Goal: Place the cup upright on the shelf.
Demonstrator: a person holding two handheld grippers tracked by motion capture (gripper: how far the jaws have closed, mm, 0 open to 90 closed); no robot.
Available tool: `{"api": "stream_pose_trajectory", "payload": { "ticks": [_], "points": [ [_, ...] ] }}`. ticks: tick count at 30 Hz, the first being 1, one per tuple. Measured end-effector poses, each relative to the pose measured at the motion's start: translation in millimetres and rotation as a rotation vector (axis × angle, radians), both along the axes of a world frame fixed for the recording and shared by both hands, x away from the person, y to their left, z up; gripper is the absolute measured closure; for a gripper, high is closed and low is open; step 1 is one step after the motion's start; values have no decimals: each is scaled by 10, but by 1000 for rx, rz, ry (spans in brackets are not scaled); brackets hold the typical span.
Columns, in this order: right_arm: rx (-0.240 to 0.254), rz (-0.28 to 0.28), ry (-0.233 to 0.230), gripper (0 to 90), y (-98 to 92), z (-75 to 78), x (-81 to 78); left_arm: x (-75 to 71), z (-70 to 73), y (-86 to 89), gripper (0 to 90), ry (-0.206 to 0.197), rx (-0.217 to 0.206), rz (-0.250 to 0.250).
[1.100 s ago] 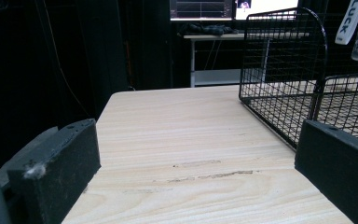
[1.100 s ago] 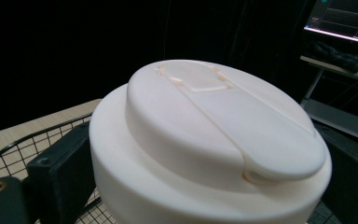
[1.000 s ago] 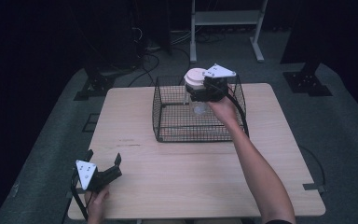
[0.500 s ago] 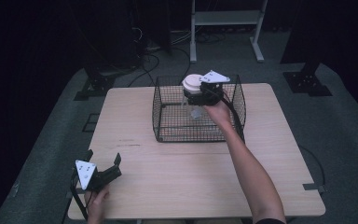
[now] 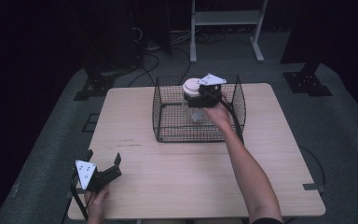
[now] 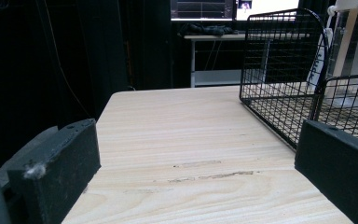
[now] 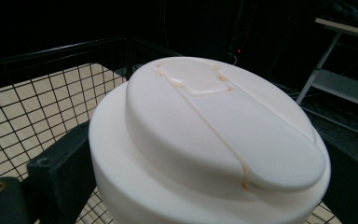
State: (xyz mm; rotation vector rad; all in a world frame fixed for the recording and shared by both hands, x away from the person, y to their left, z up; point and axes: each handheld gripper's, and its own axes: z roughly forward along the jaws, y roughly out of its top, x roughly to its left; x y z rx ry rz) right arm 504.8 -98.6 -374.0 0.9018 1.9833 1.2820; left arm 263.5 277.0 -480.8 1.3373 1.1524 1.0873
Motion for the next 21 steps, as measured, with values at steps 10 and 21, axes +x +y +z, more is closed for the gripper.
{"api": "stream_pose_trajectory", "payload": {
  "ticks": [10, 21],
  "points": [
    [-17, 10, 21, 42, 29, -64, 15, -1, 0, 0, 0, 0, 0, -1],
    [-14, 18, 35, 41, -13, -97, 3, -3, 1, -3, 0, 1, 5, -2]
  ]
}}
